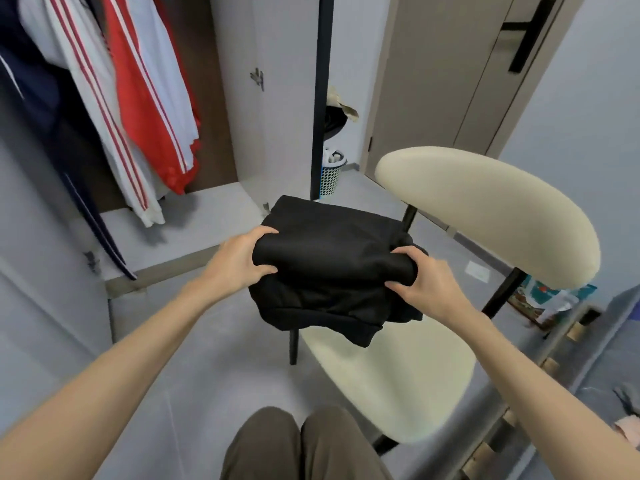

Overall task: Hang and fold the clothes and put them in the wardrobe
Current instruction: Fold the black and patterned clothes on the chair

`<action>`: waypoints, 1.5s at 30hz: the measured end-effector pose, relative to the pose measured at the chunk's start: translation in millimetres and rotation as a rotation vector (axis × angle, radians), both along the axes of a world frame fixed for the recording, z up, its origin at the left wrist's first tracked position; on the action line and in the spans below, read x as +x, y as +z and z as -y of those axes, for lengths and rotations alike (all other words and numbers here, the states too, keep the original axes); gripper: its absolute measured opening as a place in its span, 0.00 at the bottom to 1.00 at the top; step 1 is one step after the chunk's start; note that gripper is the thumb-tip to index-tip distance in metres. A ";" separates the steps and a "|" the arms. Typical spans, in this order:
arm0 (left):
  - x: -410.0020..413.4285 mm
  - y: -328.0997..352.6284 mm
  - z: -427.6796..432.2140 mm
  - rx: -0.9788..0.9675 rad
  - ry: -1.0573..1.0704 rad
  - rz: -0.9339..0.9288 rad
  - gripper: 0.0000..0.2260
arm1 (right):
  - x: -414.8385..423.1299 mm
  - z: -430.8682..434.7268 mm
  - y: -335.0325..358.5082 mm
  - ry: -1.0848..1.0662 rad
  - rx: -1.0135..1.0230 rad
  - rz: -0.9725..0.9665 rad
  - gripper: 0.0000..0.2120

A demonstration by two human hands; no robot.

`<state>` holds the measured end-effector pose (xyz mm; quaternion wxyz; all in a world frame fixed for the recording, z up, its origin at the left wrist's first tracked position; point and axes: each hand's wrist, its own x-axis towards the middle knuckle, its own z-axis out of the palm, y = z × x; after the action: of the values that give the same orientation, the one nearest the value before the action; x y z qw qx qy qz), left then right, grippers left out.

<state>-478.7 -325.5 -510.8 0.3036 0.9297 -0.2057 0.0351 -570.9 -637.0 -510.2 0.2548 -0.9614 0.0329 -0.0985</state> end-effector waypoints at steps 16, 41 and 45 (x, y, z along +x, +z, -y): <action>119.3 123.0 -46.0 0.279 0.112 0.210 0.22 | 141.0 -60.8 142.1 0.045 -0.097 0.086 0.19; 202.2 553.5 -230.9 0.386 0.369 0.598 0.34 | 292.4 -225.9 544.6 0.335 -0.394 0.695 0.20; 238.5 587.5 -243.3 0.391 0.419 0.707 0.33 | 334.9 -239.2 581.5 0.323 -0.390 0.799 0.19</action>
<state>-240.2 -82.2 76.7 0.0199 0.9221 -0.1070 0.3715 -236.0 -397.8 71.3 0.0741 -0.8710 -0.2366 -0.4241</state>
